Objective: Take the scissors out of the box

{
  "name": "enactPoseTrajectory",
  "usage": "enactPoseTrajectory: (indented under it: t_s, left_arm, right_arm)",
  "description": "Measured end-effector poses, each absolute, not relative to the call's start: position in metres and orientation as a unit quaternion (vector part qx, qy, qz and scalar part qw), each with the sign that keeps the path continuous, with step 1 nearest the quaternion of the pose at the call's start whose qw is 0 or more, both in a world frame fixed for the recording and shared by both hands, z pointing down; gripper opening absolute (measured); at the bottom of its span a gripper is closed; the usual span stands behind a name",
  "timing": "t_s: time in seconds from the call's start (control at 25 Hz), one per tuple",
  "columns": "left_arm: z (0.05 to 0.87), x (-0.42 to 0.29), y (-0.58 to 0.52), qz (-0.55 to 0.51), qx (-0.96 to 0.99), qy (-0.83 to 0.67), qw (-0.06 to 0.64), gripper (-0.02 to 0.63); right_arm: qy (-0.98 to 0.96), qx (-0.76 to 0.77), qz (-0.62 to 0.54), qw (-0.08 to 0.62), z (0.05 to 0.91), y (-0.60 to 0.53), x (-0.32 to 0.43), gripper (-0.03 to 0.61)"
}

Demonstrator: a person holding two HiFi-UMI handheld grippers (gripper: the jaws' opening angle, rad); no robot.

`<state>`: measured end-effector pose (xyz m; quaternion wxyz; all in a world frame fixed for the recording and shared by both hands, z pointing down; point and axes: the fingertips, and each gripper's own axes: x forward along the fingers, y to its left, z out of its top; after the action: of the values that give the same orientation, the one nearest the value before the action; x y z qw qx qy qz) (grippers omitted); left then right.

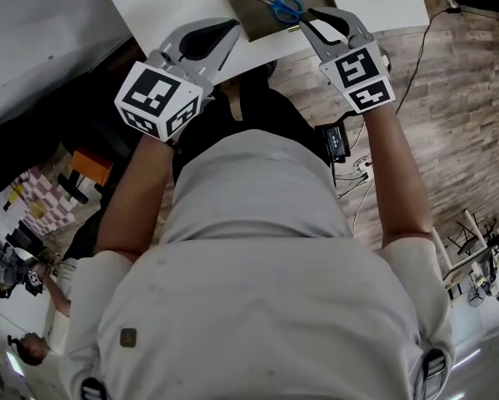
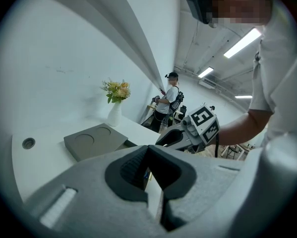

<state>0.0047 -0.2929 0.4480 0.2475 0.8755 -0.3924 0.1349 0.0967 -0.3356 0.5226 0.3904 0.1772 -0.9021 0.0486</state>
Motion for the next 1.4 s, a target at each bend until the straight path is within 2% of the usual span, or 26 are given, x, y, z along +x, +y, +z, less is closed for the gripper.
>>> enactPoseTrajectory:
  t_s: [0.6,0.96,1.4]
  left_arm:
    - [0.466,0.013,-0.304,0.140,0.869,-0.394,0.263,0.005]
    - [0.472,-0.013,-0.295,0.129,0.862,-0.411,0.268,0.005]
    - [0.478,-0.023,-0.292,0.125,0.856,-0.420,0.275,0.005]
  right_arm:
    - [-0.879,0.115,0.062,0.458,0.598,-0.351,0.080,0.109]
    - [-0.848,0.079,0.069,0.520,0.635,-0.339,0.056,0.112]
    - [-0.822,0.056,0.071,0.563,0.659,-0.332,0.054,0.110]
